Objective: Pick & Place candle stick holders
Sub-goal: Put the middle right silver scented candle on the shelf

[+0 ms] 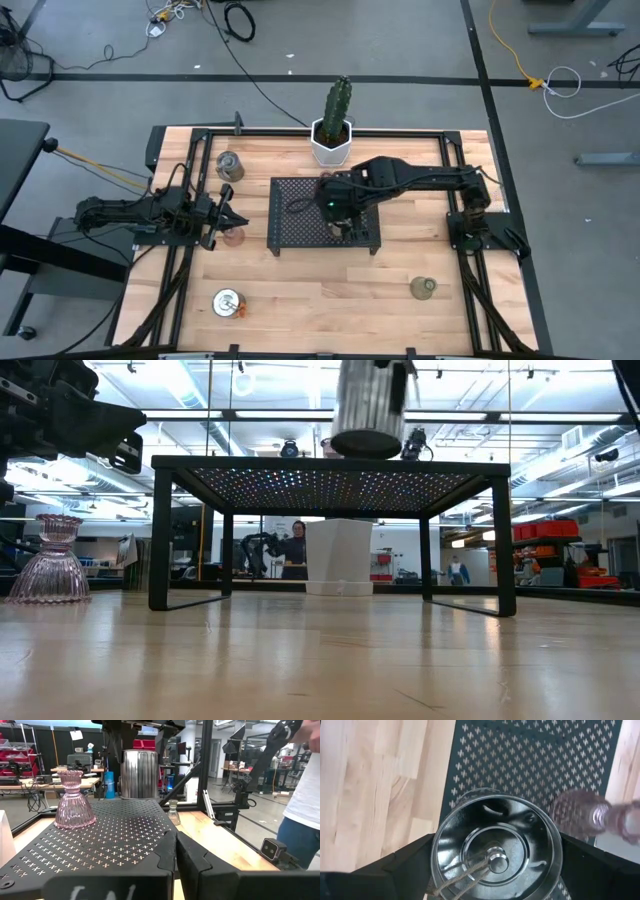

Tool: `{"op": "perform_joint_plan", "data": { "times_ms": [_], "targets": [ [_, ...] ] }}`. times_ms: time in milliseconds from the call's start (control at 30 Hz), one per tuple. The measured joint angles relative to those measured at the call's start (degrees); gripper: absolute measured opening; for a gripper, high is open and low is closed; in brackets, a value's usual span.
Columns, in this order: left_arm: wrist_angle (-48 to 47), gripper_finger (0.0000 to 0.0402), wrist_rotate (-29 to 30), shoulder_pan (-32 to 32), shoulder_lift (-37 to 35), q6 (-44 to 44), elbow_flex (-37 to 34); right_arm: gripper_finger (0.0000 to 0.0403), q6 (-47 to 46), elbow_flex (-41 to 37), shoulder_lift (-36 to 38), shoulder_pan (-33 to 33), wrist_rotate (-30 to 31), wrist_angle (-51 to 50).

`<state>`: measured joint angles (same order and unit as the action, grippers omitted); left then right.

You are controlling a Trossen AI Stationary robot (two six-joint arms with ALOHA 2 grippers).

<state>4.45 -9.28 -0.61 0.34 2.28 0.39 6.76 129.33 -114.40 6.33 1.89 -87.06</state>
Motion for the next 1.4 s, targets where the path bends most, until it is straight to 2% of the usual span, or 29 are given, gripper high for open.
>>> {"op": "perform_joint_plan", "data": {
  "times_ms": [300,667,1400],
  "targets": [
    [0.00,0.0018,0.00,0.01,0.02,0.00,0.01,0.0363,1.27,1.64,-3.47,-0.04,0.02,0.89],
    [0.00,0.0018,0.00,0.00,0.00,0.00,0.00,0.0363,2.35,1.57,-3.51,-0.26,-0.30,5.24],
    [0.00,0.0018,0.00,0.00,0.00,0.00,0.01,0.0364,2.35,-3.11,-3.38,-0.39,-1.37,9.88]
  ]
}}
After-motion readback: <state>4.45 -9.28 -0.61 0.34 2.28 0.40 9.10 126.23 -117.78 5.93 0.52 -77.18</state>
